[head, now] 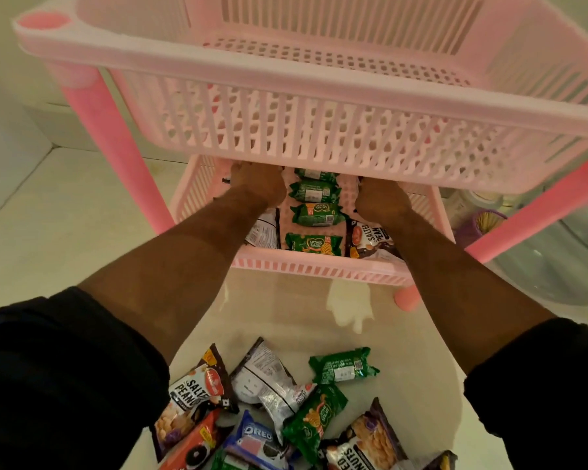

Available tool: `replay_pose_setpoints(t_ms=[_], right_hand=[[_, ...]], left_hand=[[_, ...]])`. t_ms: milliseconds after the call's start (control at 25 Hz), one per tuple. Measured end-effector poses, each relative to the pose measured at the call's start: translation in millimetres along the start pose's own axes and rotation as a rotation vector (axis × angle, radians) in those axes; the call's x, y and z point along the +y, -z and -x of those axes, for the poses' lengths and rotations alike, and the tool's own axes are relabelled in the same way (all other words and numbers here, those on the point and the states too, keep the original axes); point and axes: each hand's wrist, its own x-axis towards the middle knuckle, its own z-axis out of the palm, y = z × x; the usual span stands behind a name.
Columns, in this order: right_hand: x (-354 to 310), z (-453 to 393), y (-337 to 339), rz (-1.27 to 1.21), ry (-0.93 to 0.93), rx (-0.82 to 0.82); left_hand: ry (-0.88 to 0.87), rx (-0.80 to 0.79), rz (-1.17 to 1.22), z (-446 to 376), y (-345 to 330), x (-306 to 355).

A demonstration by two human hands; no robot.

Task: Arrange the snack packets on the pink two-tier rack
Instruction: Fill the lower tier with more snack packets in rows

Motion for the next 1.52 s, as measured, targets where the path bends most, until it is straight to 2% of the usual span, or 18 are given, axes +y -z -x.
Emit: replay_pose_setpoints(t_ms=[120,440,600,760,840,920,960,1000,1040,1120,1160,1280,1520], right_hand=[[4,-3,-10,-0.045,-0.026,-0.043],[13,-18,-17,-0.093,0.001,-0.140],[15,-15,-14,-0.129,0.012,-0.098],[19,1,-6,-0.276,0.037,-0.003],[16,13,1,-0.316,0.030,0.114],[14,29,9,-0.264,0.018,0.324],[14,35,13,-0.220,0.026,0.360],[15,42,17,-0.185,0.036,0.306],[16,47,19,-0.144,0.048,0.183],[16,60,14,-0.045,0.066,-0.052],[15,66,9,-0.009,0.060,-0.118],[17,72,-5,-0.029,0.021,-0.177],[21,67,-1,-0.064,0.038,-0.260]], left_hand=[[0.082,-0.130,-0.022,4,-10,-5],[0.067,-0.209,0.043,2,-15,-11],[0.065,-0.150,0.090,-1,-12,-14],[0.011,0.021,0.171,13,-4,-12],[-0.006,0.117,0.201,26,1,-11],[-0.039,0.212,0.164,43,4,-13],[-0.043,0.233,0.149,51,4,-15],[-0.030,0.216,0.141,59,5,-18],[-0.007,0.160,0.120,65,4,-22],[0.033,0.001,0.035,73,0,-30],[0.038,-0.068,0.019,74,-1,-34],[0.018,-0.211,0.048,71,0,-41],[0.007,-0.284,-0.044,62,3,-40]])
